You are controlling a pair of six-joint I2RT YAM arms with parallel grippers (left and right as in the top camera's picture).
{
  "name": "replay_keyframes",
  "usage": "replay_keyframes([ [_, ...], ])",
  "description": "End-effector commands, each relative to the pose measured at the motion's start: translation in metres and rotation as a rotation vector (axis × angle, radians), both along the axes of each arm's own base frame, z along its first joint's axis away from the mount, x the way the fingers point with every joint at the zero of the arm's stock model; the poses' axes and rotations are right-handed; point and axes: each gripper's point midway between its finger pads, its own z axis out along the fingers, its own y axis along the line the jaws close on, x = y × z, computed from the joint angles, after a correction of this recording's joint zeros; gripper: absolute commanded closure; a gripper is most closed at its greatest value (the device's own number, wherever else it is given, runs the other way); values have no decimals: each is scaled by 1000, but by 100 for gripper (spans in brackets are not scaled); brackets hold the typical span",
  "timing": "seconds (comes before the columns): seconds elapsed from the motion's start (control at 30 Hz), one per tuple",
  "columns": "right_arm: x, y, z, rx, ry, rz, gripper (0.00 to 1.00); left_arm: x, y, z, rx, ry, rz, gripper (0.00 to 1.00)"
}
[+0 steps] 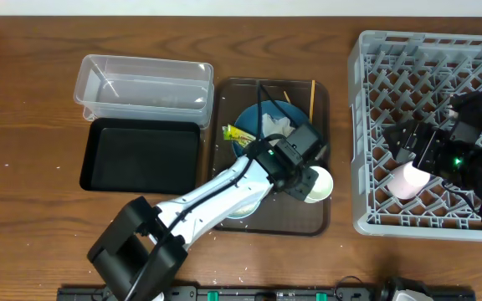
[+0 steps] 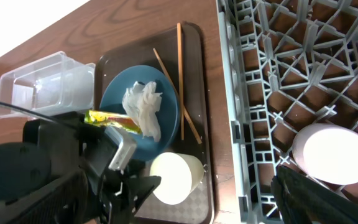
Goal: Sort waste into correct bins and load items into the dishwasher rack
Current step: 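Grasp the white cup on the brown tray with the left gripper, then lift the white cup and hand it to the right gripper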
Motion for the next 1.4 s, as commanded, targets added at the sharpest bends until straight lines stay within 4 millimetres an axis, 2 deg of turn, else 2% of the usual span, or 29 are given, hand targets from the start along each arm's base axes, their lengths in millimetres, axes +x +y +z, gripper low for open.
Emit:
replay_keyframes([
  [0.0,0,3,3,5,-6,10,7,-2,-7,2,-13,-6,-22,74],
  [0.07,0,2,3,3,-3,8,7,-2,-6,1,-12,-5,-22,81],
  [0.2,0,2,2,3,0,8,8,-1,-5,-4,5,-5,-20,74],
  [0.37,0,2,3,3,-1,8,8,-2,-3,-23,44,23,-18,74],
  [0.43,-1,2,2,4,1,8,8,-4,-2,-27,52,39,-9,81],
  [0.47,-1,2,2,4,3,8,8,-4,-2,-26,51,40,-8,91],
  [0.5,-1,3,2,4,5,8,8,-4,-2,-22,45,40,-1,94],
  [0.63,-1,2,2,4,5,8,8,-6,-12,25,-70,30,-8,94],
  [0.73,-1,1,1,-4,5,2,8,-6,-13,79,-189,-16,-11,94],
  [0.8,-1,0,1,-10,4,3,7,-6,-4,112,-254,-35,1,94],
  [0.9,-1,3,2,-25,-14,48,7,-1,26,153,-360,-22,56,94],
  [0.97,-3,23,10,-11,-87,210,7,5,48,178,-469,21,83,94],
  [1.03,-10,51,23,38,-181,402,7,10,65,205,-623,84,74,94],
  [1.2,-27,111,55,163,-359,712,6,14,103,268,-1004,218,-73,94],
  [1.3,-35,142,73,197,-466,857,4,10,117,283,-1109,280,-132,94],
  [1.37,-40,160,86,205,-543,943,3,10,121,285,-1131,300,-138,94],
])
